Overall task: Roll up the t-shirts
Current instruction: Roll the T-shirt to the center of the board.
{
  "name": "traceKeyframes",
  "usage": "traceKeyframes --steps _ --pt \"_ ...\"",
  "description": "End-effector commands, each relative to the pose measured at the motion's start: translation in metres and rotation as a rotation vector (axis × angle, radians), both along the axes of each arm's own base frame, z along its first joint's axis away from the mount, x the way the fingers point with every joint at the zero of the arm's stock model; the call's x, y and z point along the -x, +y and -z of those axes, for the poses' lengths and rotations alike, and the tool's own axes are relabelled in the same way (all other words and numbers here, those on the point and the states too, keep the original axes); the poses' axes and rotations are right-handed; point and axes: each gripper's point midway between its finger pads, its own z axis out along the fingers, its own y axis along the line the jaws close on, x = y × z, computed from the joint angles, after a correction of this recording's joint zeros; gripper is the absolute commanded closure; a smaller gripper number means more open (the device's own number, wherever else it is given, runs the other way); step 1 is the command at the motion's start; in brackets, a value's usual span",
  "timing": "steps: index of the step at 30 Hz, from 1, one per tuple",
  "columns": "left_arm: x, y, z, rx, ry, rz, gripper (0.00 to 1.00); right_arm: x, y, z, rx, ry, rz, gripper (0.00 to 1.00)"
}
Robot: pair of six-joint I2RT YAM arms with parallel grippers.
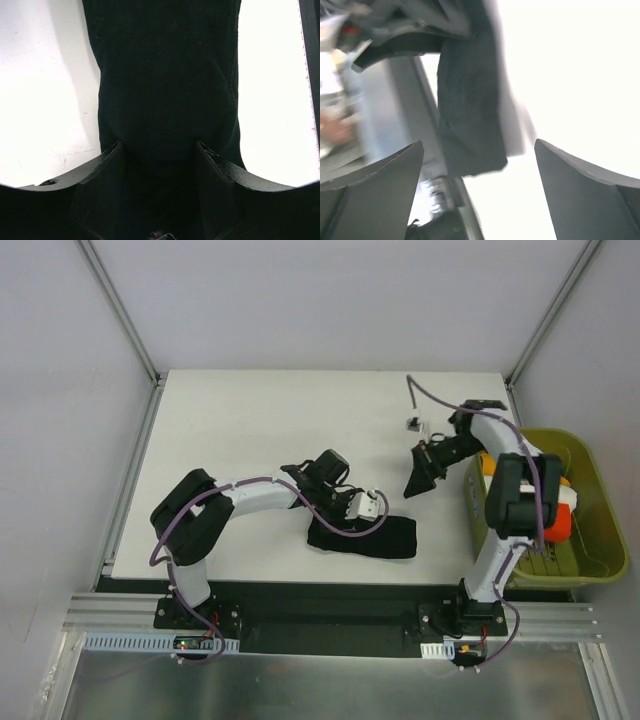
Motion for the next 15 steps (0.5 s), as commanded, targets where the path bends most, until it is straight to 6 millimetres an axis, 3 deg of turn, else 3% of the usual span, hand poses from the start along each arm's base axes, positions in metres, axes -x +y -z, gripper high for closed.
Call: traceKeyframes --steps 1,2,3,4,5,6,7,8,9,11,15 --pt "0.014 0.004 0.006 -0.066 0.158 -0.057 0.45 -0.022 -0.024 -0.052 0.083 -0.398 0.083 0.04" --pt "0.015 0.003 0.003 -0.060 0.190 -0.072 0.46 -0.023 -0.028 -0.072 0.120 -0.557 0.117 0.04" --pt "0.012 -0.001 -0.001 -0.049 0.202 -0.081 0.45 -0.024 -0.029 -0.074 0.159 -0.673 0.126 0.04" --pt "0.011 -0.001 -0.002 -0.050 0.222 -0.096 0.46 -0.040 -0.039 -0.055 0.241 -0.836 0.147 0.04" --pt "0.011 -0.001 -0.001 -0.053 0.276 -0.125 0.46 -0.038 -0.037 -0.054 0.253 -0.926 0.147 0.04" --pt "0.006 -0.004 -0.008 -0.039 0.292 -0.139 0.46 -0.030 -0.026 -0.075 0.233 -1.077 0.120 0.04" --pt "0.004 -0.005 -0.005 -0.042 0.325 -0.154 0.46 -0.033 -0.022 -0.077 0.243 -1.154 0.108 0.04" --pt "0.005 -0.005 -0.007 -0.041 0.367 -0.173 0.46 -0.018 -0.017 -0.060 0.244 -1.141 0.060 0.04" --pt "-0.002 -0.007 -0.013 -0.021 0.388 -0.187 0.46 -0.005 -0.001 -0.059 0.212 -1.172 -0.027 0.04" --pt "-0.003 -0.007 -0.011 -0.023 0.421 -0.203 0.46 0.016 0.009 -0.037 0.199 -1.119 -0.098 0.04" --pt "-0.005 -0.007 -0.013 -0.007 0.447 -0.196 0.46 0.027 0.034 -0.020 0.181 -1.106 -0.154 0.04"
